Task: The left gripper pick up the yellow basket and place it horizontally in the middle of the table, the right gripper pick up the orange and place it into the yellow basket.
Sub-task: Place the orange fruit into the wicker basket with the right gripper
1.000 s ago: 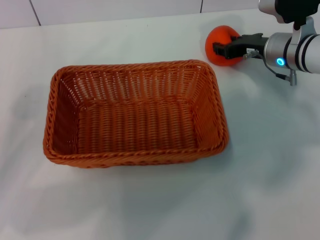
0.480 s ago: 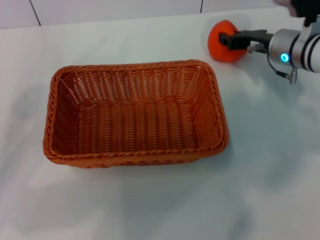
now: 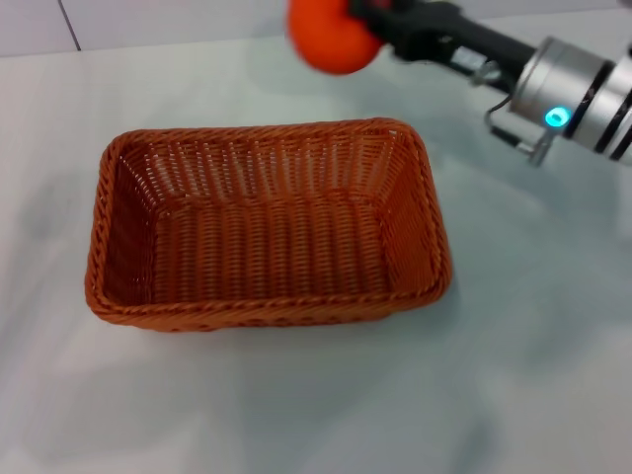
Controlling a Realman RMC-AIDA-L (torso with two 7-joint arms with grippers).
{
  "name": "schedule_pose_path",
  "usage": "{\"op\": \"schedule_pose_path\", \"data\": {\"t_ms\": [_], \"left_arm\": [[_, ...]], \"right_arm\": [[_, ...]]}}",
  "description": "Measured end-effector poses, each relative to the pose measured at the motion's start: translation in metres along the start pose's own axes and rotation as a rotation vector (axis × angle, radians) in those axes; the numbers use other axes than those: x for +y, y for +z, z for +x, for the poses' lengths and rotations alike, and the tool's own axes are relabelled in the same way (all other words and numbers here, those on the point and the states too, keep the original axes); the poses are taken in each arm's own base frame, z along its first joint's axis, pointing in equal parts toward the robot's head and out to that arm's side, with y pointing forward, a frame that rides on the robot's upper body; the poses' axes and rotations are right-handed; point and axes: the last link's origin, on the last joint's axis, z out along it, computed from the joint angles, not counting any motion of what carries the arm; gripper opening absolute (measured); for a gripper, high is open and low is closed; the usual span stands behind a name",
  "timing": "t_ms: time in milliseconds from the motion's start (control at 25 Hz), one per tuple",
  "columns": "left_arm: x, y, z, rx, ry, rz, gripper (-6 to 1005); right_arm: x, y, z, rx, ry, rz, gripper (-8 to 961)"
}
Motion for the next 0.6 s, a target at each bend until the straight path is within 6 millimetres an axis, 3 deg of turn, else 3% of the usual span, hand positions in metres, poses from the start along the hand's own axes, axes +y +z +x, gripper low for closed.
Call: {"op": "schedule_pose_path", "data": {"t_ms": [160,320,600], "left_arm": [[-0.002,-0.002,0.0,-0.002,-0.009,0.004,523],[-0.003,-0.003,0.0,-0.003,-0.008,0.007,523],[-0.005,-0.003,0.002,0.0,0.007,0.011,523]], "right_arm": [[-0.034,0.015,-0.012,-0.099,-0.062,0.204,206],[-0.047,0.022,-0.023,-0.18,-0.08,0.273,172],[-0.047,0.019,-0.031,-0.199,-0.046,0.258,399]]}}
